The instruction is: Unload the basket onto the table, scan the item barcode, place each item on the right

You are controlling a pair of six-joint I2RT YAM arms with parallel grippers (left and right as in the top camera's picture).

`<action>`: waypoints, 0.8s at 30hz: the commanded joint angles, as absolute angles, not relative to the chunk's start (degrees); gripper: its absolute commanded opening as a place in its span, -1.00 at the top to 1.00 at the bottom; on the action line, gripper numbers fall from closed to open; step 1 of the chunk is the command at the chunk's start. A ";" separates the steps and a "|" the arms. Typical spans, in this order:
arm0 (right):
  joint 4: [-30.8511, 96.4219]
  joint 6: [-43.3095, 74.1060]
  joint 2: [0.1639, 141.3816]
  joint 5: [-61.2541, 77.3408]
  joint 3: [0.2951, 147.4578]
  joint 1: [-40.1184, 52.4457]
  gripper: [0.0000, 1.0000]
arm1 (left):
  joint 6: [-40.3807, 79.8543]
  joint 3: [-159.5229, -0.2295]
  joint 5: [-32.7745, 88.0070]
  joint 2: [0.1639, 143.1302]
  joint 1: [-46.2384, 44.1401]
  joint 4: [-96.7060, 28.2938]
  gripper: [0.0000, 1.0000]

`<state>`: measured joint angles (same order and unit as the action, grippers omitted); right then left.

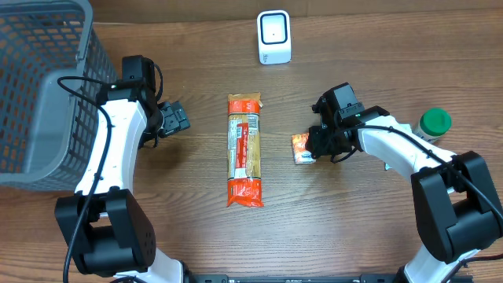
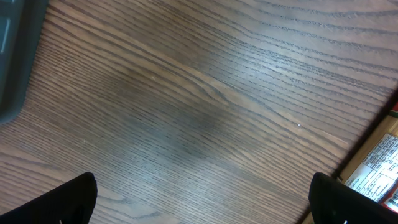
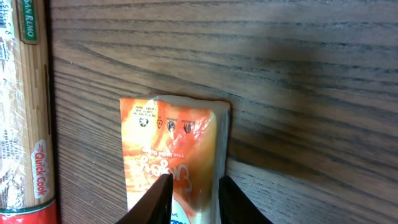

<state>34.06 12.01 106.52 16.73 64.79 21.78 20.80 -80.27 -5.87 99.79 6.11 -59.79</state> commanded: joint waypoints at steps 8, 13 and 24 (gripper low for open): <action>33.58 12.12 107.20 16.99 63.83 21.76 0.49 | 20.12 -80.71 -6.37 99.66 5.98 -59.70 -1.00; 33.61 12.14 108.29 17.37 63.79 20.71 0.55 | 20.12 -80.71 -6.37 99.66 5.98 -59.70 -1.00; 36.03 11.33 105.86 20.12 66.74 19.79 0.93 | 20.12 -80.71 -6.37 99.66 5.98 -59.70 -1.00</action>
<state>34.68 11.99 107.85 19.25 64.42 19.97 20.80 -80.27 -5.85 99.79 6.11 -59.79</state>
